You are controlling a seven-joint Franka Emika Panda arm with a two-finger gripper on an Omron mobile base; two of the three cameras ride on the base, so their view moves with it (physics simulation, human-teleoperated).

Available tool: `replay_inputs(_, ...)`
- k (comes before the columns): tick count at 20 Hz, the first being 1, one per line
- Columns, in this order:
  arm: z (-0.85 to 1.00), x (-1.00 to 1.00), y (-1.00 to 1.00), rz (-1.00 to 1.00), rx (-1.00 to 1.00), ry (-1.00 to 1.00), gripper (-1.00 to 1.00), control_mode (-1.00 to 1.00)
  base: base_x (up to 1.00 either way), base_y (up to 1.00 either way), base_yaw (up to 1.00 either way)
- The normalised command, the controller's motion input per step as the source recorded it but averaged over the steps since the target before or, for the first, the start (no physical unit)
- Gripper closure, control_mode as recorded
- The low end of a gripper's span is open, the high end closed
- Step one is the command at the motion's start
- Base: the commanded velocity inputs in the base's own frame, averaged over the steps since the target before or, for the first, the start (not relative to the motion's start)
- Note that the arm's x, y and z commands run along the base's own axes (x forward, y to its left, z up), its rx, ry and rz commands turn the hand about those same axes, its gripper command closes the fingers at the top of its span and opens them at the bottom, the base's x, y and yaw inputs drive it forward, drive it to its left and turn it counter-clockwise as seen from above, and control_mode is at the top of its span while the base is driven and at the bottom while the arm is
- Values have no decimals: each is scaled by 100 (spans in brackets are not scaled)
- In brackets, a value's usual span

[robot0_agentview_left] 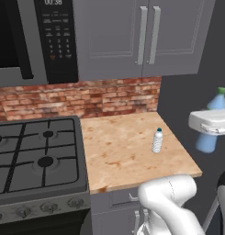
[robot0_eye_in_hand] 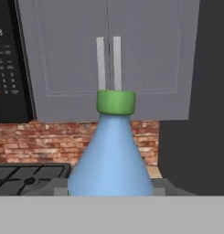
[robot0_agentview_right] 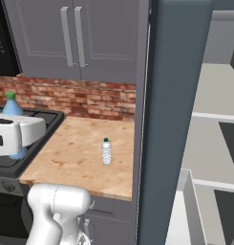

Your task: Take the bottled waters from the counter and place them in the freezer to freeze. Close the freezer door after placing the bottles.

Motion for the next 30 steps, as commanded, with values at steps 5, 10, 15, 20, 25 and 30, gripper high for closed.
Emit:
replay_inputs(5, -14, -31, -3, 6, 8, -18, 100, -100, 0, 0, 0)
replay_inputs(10, -18, -18, 0, 6, -1, -22, 100, -100, 0, 0, 0)
replay_inputs(15, -29, -8, 0, 0, -10, -8, 100, -100, 0, 0, 0)
replay_inputs(20, -29, -2, 0, -4, -9, 0, 100, -100, 0, 0, 0)
replay_inputs(25, -28, 0, 8, -5, -3, 0, 100, -100, 0, 0, 0)
replay_inputs(30, -38, 0, 5, -3, 0, 0, 100, -100, 0, 0, 0)
